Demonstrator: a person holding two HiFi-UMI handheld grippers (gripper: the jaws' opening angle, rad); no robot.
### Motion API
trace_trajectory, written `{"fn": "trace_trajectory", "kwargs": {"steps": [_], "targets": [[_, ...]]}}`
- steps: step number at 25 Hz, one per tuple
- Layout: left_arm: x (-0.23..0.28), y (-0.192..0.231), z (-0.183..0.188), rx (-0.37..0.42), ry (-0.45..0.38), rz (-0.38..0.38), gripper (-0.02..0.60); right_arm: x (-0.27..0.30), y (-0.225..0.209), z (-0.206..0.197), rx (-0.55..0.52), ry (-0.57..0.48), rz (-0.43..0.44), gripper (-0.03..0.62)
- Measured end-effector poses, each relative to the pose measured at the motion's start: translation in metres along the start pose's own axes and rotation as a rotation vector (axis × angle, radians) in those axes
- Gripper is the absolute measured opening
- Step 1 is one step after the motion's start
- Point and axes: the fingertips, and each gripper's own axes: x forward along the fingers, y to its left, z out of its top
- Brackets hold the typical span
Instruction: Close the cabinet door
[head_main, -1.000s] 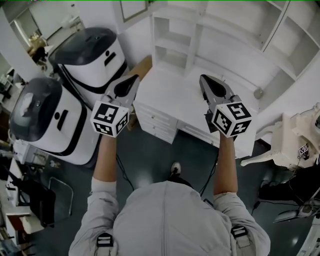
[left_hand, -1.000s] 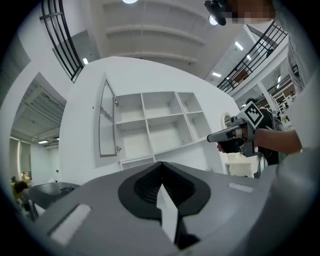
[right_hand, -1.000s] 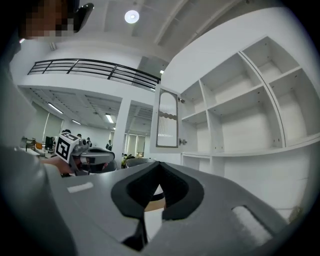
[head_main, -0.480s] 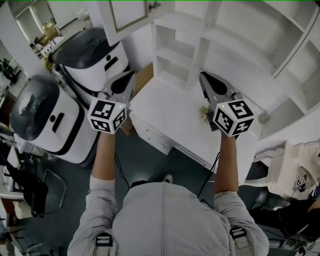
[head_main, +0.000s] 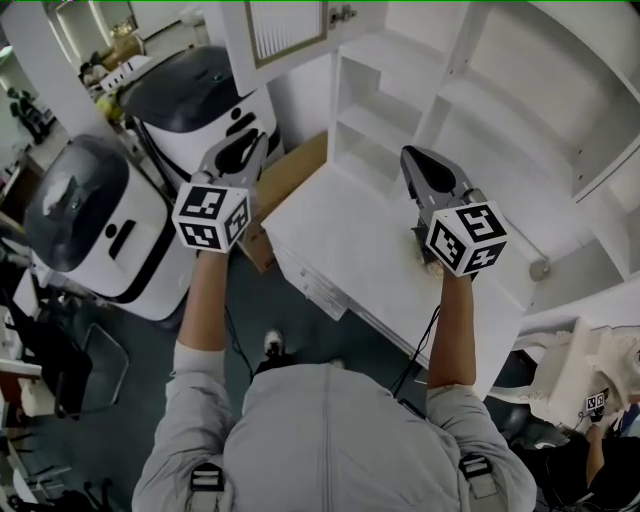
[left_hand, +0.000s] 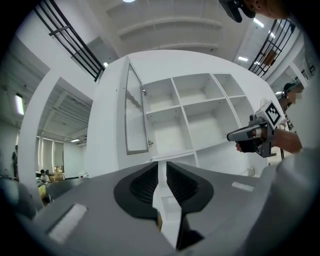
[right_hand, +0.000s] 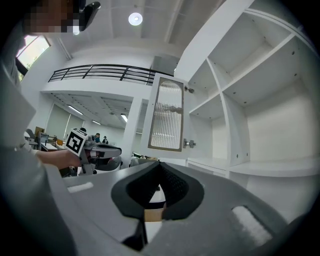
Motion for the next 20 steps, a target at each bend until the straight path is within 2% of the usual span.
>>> {"fn": "trace_trajectory", "kwargs": {"steps": [5, 11, 20], "targets": [[0.018, 0.044, -0.001, -0.007, -0.011, 0.002, 0.100, 0.044, 0.009, 0.006, -0.051, 0.016, -0.002, 0.002], [0.044, 0.092, 0.007, 0.000, -0.038, -0.018, 0.130, 0.092, 0.027, 0.013, -0.061, 0.031, 0.009, 0.002], [0.084, 0.122, 0.002, -0.045, -0.055, -0.123, 0.152, 0.126, 0.034, 0.013, -0.067, 0.061, -0.074, 0.002]]}}
